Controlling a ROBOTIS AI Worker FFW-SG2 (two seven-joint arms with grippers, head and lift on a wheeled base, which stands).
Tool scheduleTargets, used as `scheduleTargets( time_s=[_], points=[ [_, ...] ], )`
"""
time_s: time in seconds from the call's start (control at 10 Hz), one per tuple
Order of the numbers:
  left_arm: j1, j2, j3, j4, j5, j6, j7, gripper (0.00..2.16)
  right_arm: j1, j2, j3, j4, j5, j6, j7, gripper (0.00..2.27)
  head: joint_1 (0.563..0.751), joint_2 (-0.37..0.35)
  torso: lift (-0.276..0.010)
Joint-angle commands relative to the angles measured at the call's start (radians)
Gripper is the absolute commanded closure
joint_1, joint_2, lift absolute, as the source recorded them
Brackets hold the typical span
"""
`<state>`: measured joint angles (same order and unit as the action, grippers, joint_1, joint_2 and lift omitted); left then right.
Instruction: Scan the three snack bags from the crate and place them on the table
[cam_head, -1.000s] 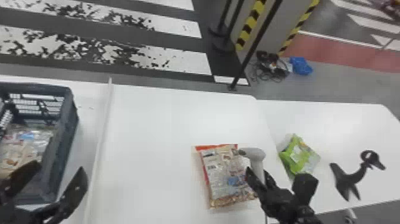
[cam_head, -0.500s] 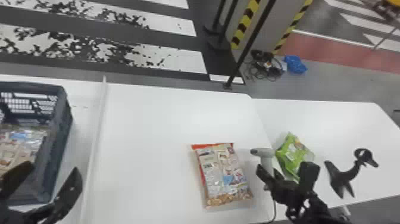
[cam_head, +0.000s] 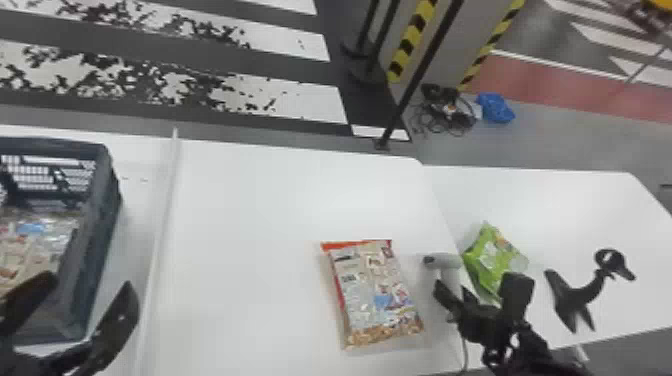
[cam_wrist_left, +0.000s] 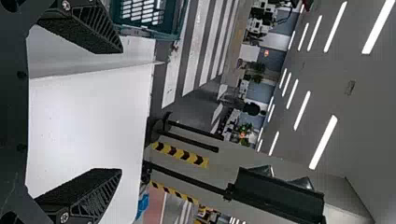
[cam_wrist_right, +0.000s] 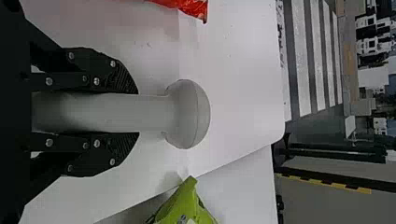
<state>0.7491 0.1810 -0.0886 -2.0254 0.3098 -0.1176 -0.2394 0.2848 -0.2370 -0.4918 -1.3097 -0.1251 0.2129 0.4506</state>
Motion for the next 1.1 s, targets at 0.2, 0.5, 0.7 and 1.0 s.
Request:
scheduleTargets(
  time_s=[0.2,0.5,0.7,1.0],
  points=[
    [-0.004,0.000,0.001,0.002,0.000,0.000,-0.003,0.09,0.002,0.001,0.001,0.006,0.013,-0.045,-0.006,0.01,0.695,-0.350,-0.037],
    [-0.005,-0.002,0.001,0.004,0.000,0.000,-0.003,0.09,0.126,0.018,-0.021,-0.206,-0.033,-0.051,0.003,0.05,0.695,-0.350,-0.037],
    [-0.010,-0.003,0.000,0.007,0.000,0.003,-0.003,0.09,0.180,0.031,-0.074,-0.364,-0.116,0.155,0.123,0.05,0.695,-0.350,-0.037],
    [-0.011,-0.002,0.000,0.011,0.000,0.003,-0.003,0.09,0.160,0.019,-0.064,-0.445,-0.122,0.468,0.255,0.06,0.695,-0.350,-0.037]
  ],
)
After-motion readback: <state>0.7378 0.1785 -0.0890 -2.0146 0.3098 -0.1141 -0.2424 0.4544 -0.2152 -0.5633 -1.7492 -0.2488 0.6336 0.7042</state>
